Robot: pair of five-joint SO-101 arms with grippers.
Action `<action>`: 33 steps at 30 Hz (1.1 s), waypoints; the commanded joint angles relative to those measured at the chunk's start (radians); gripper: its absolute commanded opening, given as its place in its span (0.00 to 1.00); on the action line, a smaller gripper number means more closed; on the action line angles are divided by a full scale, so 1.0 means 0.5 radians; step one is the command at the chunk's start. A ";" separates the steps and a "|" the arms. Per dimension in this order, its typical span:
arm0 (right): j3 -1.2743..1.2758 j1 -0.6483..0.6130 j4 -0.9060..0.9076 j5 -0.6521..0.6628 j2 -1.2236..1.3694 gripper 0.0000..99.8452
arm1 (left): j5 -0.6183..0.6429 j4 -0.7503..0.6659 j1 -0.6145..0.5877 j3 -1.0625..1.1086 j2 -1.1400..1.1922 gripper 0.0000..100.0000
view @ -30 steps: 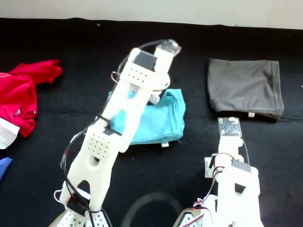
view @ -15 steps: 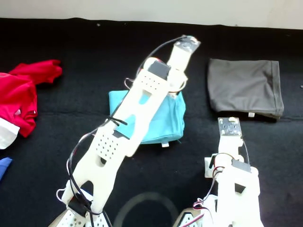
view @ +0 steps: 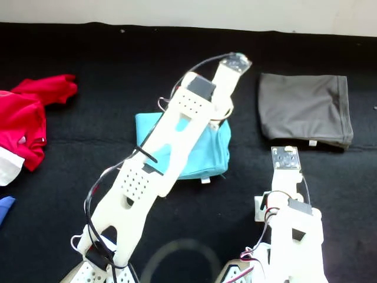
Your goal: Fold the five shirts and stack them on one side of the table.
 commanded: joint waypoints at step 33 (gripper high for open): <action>-0.112 0.048 0.140 -0.098 -0.002 0.04 | 0.175 0.356 0.051 -0.707 -0.057 0.01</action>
